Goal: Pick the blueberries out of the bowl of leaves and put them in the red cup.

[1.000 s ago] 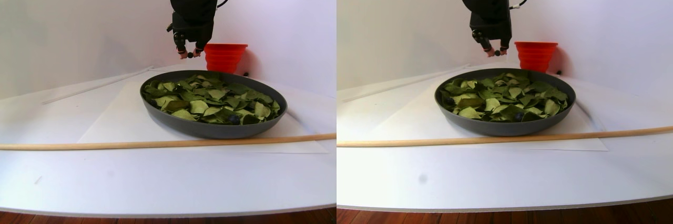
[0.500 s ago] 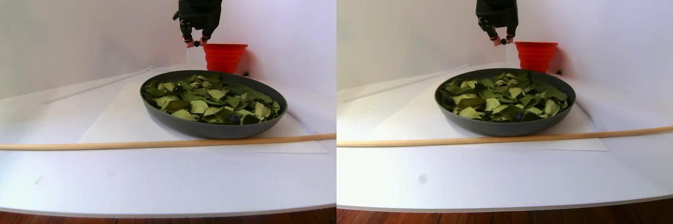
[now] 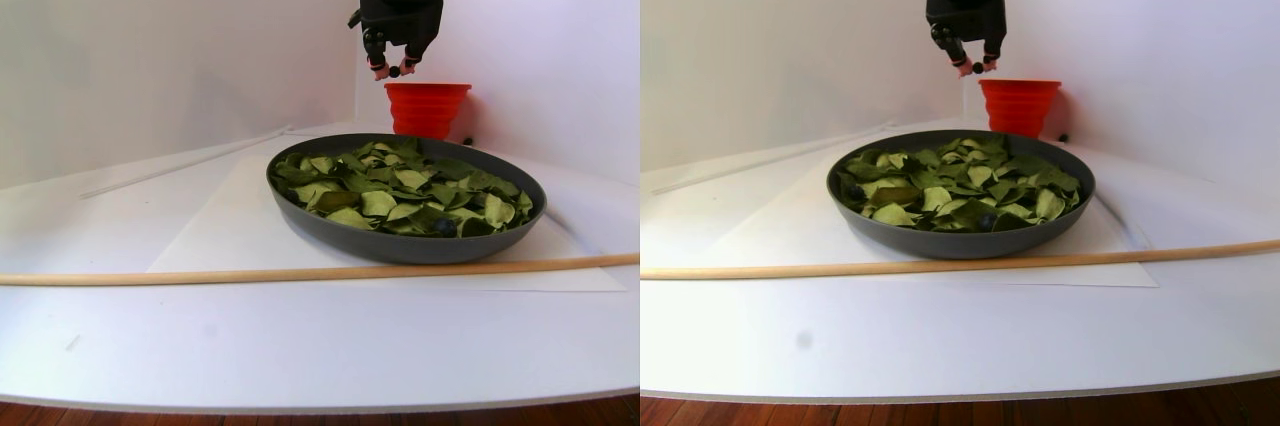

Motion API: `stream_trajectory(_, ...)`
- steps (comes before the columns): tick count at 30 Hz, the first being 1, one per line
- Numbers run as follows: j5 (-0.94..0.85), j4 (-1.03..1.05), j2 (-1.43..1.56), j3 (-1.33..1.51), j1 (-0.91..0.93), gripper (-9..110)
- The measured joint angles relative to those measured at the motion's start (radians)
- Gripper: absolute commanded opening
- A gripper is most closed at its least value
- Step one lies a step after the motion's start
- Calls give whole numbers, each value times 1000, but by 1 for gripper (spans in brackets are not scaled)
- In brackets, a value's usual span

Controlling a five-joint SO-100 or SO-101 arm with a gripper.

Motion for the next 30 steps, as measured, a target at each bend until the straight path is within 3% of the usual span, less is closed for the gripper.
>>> stream_trajectory(30,-11,17,-218,-324,78,11)
